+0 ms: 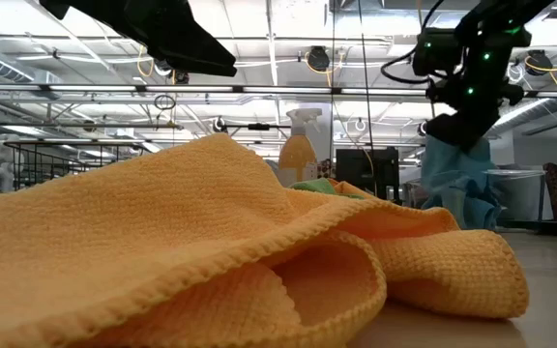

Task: Sort microfiber towel by color & place in baskets
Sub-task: Put the blue microfiber towel into the top transparent bin

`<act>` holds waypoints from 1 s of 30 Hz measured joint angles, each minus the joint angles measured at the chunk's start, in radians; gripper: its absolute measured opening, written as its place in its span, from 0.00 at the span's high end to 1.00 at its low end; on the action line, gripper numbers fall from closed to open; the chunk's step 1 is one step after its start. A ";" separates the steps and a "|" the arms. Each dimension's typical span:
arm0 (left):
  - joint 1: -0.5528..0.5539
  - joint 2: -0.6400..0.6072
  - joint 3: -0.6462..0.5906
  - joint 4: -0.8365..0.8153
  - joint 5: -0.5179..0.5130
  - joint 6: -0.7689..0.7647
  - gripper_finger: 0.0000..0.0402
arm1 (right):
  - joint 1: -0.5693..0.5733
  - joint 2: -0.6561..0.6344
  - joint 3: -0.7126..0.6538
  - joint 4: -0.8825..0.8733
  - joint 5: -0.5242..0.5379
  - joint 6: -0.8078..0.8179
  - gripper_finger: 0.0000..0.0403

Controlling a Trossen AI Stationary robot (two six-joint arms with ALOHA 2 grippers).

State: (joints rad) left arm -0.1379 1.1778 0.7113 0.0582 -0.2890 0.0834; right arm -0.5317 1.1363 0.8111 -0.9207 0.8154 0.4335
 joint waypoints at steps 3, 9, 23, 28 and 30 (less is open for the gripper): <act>0.000 0.000 0.000 0.000 0.000 0.000 0.35 | -0.033 0.025 -0.009 0.010 -0.040 -0.006 0.99; 0.000 0.000 0.000 -0.029 0.000 -0.003 0.35 | -0.080 0.087 -0.013 0.001 -0.118 0.007 0.99; 0.000 0.000 0.000 -0.061 0.001 -0.024 0.35 | -0.072 -0.018 0.026 -0.127 -0.232 0.147 0.61; 0.000 0.000 0.000 -0.061 0.001 -0.024 0.35 | -0.038 -0.088 0.072 -0.118 -0.270 0.161 0.48; 0.000 0.000 0.000 -0.061 0.001 -0.024 0.35 | -0.033 -0.107 0.079 -0.090 -0.270 0.158 0.46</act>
State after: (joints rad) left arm -0.1379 1.1782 0.7113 -0.0025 -0.2882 0.0593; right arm -0.5644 1.0297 0.8905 -1.0109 0.5456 0.5913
